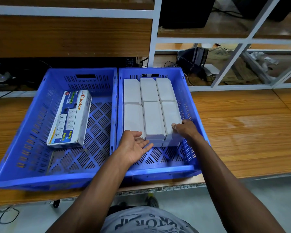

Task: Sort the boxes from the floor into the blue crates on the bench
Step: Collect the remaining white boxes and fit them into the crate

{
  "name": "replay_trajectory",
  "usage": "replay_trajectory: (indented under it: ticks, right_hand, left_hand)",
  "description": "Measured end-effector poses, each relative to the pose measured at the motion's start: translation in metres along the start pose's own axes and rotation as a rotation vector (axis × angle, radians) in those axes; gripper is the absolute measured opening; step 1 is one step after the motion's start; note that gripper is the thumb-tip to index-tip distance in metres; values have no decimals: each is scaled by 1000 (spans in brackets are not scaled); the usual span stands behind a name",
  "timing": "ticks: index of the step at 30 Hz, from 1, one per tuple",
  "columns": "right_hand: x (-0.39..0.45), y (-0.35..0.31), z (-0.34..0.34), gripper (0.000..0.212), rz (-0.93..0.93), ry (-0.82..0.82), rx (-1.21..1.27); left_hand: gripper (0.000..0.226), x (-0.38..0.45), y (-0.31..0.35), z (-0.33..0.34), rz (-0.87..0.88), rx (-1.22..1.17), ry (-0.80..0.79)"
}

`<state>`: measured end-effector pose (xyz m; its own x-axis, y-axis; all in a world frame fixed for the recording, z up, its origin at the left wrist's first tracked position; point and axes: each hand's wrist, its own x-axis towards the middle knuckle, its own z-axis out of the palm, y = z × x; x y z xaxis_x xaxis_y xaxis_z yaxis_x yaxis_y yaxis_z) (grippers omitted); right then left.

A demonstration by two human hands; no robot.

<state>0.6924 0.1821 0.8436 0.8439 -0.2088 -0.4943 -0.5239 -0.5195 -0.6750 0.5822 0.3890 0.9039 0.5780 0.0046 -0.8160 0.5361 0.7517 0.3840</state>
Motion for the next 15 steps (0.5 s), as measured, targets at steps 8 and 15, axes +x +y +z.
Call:
replay_trajectory:
  ticks: [8,15]
  right_hand:
    - [-3,2,-1,66,4,-13,28]
    - [-12,0,-2,73,-1,-15,16]
  left_hand:
    - [64,0,3,1,0,-22,-26]
    - [64,2,1,0,-74,4,-17]
